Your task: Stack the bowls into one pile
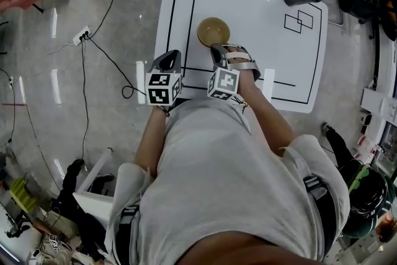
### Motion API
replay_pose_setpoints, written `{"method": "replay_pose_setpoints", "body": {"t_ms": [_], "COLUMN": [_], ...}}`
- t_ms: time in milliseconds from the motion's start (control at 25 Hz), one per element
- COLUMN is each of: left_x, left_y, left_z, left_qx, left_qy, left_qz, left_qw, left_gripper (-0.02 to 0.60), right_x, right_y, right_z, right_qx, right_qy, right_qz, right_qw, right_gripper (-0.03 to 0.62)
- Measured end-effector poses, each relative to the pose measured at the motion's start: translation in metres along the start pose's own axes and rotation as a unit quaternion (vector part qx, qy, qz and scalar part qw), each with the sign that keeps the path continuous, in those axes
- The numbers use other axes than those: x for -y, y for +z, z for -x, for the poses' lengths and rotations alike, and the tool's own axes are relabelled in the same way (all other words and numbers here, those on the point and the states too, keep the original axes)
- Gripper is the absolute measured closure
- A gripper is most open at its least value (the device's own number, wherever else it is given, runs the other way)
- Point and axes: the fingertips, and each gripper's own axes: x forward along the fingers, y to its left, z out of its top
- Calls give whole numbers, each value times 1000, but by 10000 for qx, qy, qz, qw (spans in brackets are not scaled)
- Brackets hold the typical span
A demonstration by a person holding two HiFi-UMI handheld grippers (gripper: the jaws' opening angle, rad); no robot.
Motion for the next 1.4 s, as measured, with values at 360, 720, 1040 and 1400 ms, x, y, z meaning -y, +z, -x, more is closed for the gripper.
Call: {"method": "replay_pose_setpoints", "body": {"t_ms": [360,720,1040,1400], "left_x": [-1,3,9,19], "left_y": [-2,-3,-3,5], "left_z": [-2,2,2,5], "left_qx": [-49,-69,-96,-37], "left_qy": [9,-19,-29,-78], "left_qz": [30,-28,-89,-247], "left_qw": [10000,10000,9999,9997], "left_gripper": [580,580,580,580], "right_x": [-2,-5,-4,3], "right_y": [-2,-6,-13,-12], "right_z": [-5,-7,-8,4], "right_qx": [-5,-69,30,248], "right_qy": [62,118,163,27], "right_qz": [-38,-286,-710,-1119], "right_qw": [10000,9995,9973,9934], "right_gripper": [577,566,537,526]}}
